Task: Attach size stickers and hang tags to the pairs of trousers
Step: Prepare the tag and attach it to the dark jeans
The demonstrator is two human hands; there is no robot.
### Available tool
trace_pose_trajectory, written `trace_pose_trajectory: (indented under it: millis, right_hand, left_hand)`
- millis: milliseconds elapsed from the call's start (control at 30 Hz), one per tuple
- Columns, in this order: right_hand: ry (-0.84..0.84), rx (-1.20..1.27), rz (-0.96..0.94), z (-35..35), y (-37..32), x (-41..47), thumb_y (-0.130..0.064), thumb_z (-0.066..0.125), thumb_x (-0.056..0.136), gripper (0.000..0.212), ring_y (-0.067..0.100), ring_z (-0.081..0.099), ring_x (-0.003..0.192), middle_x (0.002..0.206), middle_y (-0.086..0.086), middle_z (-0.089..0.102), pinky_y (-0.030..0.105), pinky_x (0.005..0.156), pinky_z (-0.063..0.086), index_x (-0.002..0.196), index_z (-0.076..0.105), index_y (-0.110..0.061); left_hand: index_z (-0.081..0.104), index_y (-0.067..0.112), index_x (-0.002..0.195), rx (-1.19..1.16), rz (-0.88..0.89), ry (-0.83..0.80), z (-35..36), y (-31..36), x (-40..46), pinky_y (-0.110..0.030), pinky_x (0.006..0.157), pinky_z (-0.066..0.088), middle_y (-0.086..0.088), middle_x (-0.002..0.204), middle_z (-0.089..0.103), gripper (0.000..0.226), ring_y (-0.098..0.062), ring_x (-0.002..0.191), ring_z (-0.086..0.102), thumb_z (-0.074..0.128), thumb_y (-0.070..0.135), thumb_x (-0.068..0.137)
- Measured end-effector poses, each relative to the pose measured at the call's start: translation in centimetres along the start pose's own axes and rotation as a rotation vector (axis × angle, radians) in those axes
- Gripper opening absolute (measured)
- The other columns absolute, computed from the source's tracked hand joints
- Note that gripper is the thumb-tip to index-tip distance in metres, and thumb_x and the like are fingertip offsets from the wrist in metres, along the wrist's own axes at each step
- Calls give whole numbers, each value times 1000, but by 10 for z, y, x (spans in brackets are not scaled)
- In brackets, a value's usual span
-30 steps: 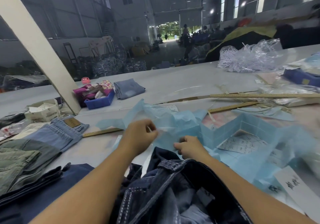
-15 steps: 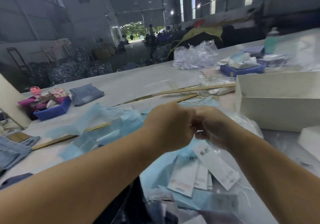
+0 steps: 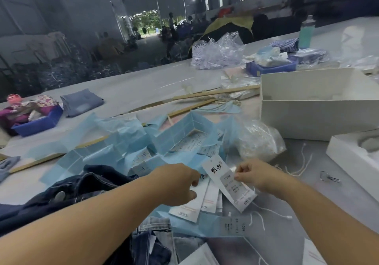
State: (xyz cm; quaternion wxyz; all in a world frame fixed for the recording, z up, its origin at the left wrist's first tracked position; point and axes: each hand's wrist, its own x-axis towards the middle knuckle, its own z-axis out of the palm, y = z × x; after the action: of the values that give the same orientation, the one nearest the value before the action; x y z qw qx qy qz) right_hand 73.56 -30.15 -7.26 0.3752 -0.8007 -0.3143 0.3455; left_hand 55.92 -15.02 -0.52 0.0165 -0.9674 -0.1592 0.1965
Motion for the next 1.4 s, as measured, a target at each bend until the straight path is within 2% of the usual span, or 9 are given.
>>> trace_pose_trajectory:
  millis: [133, 267, 400, 733, 833, 967, 1100, 1200, 1400]
  right_hand:
    - [52, -30, -27, 9, 6, 10, -21, 68, 91, 16, 8, 62, 72, 77, -9, 68, 20, 58, 43, 75, 67, -20]
    - [98, -84, -60, 14, 8, 17, -24, 66, 91, 16, 4, 48, 55, 72, -9, 55, 17, 46, 35, 75, 64, -22]
    - [102, -74, -65, 13, 7, 25, -22, 64, 92, 11, 8, 61, 69, 90, -3, 65, 19, 52, 42, 84, 66, -16]
    - [138, -82, -1, 16, -3, 22, -20, 62, 93, 16, 19, 68, 75, 82, 2, 71, 33, 65, 55, 79, 65, -13]
    - [134, -111, -8, 18, -3, 19, -21, 65, 91, 16, 16, 69, 76, 80, 0, 71, 28, 63, 53, 76, 67, -15]
    - [192, -87, -5, 25, 1, 17, -17, 71, 83, 14, 11, 70, 69, 75, -2, 71, 31, 66, 58, 69, 66, -17]
    - [262, -151, 2, 34, 3, 15, -20, 74, 78, 12, 11, 68, 71, 76, -5, 69, 36, 70, 59, 70, 66, -19]
    - [337, -207, -26, 36, 0, 12, -22, 75, 76, 15, 11, 62, 73, 79, -6, 63, 33, 67, 54, 75, 60, -20]
    - [258, 136, -55, 35, -1, 6, -7, 83, 70, 68, 15, 70, 70, 72, 2, 66, 30, 63, 54, 117, 38, -28]
  left_hand:
    - [40, 33, 139, 67, 24, 6, 7, 14, 25, -36, 77, 47, 0, 128, 54, 40, -26, 108, 57, 46, 28, 99]
    - [32, 37, 144, 93, 43, 29, 19, 29, 47, -39, 80, 47, 0, 129, 52, 49, -27, 113, 56, 44, 23, 99]
    - [33, 37, 143, 36, 21, 29, 21, 20, 52, -40, 82, 52, 0, 126, 53, 46, -25, 109, 58, 44, 27, 99]
    - [33, 37, 143, -7, -1, 16, 24, 14, 48, -35, 71, 49, 1, 124, 55, 48, -23, 103, 60, 45, 24, 98]
    - [33, 39, 143, -14, -2, 16, 24, 15, 47, -31, 65, 44, 1, 125, 55, 49, -22, 103, 59, 45, 24, 98]
    - [31, 38, 145, -59, -19, 9, 24, 17, 47, -32, 72, 45, 1, 126, 54, 49, -21, 107, 58, 46, 28, 99]
    - [35, 34, 144, -248, -57, 8, 24, 20, 50, -35, 84, 48, 1, 127, 53, 47, -19, 105, 55, 45, 32, 98]
    - [40, 28, 141, -506, -125, 20, 24, 21, 53, -30, 81, 49, -1, 127, 57, 46, -17, 97, 55, 50, 28, 96]
    - [38, 22, 132, -1082, -249, 47, 24, 20, 56, -29, 63, 57, 0, 102, 61, 51, -17, 83, 63, 66, 22, 90]
